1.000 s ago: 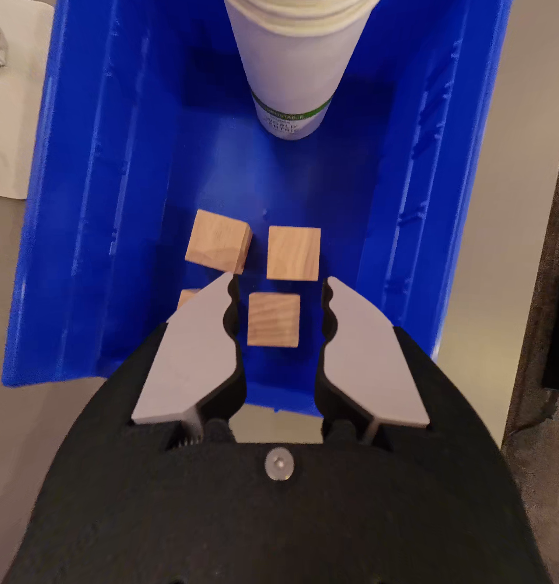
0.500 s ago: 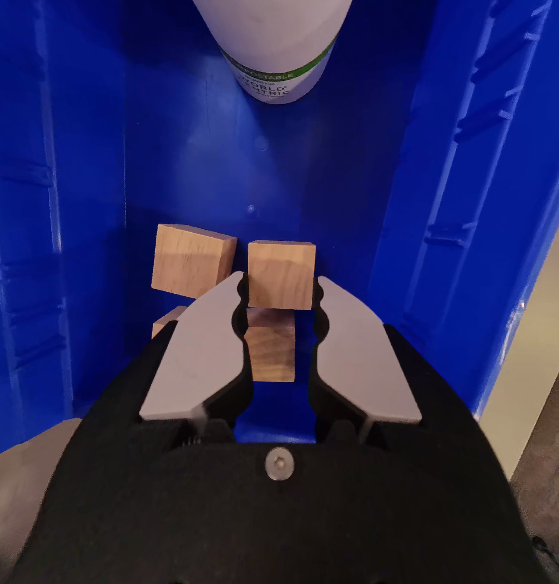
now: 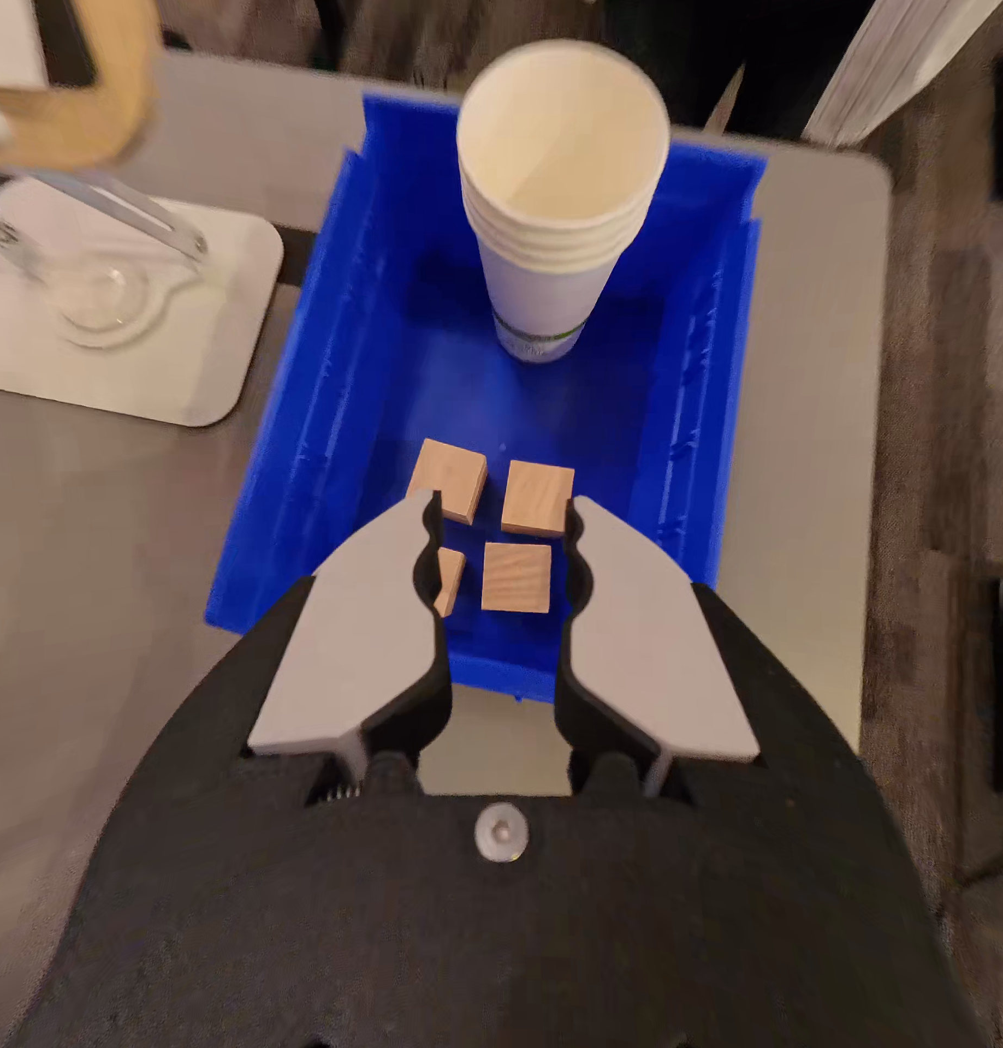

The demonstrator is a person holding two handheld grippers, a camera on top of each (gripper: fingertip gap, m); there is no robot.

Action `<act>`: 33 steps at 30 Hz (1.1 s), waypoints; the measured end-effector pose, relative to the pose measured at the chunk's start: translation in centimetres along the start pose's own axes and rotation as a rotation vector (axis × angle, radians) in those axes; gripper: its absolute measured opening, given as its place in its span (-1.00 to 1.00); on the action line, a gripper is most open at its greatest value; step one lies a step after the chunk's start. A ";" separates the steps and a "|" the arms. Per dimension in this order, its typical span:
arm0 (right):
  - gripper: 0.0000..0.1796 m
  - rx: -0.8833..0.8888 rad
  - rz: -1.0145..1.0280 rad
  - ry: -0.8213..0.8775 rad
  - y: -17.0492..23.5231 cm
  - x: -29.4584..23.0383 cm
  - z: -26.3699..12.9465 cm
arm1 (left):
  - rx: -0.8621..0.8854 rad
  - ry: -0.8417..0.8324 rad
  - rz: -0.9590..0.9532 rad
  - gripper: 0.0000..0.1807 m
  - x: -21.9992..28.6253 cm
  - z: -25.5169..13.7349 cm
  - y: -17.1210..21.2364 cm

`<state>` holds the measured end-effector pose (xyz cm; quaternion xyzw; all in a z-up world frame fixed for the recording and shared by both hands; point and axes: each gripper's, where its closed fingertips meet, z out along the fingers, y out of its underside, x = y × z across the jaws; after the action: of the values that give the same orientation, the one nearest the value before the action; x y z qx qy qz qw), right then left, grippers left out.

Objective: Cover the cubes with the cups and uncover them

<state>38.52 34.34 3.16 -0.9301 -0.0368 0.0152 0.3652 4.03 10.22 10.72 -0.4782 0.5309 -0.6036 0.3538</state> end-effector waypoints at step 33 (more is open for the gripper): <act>-0.14 0.135 0.103 -0.118 7.6 9.5 -1.6 | -0.063 -0.383 -0.177 -1.00 -7.7 7.8 4.0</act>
<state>48.48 28.42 -0.84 -0.9015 -0.0094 0.0913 0.4229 13.35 14.36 5.05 -0.6398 0.4283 -0.5135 0.3789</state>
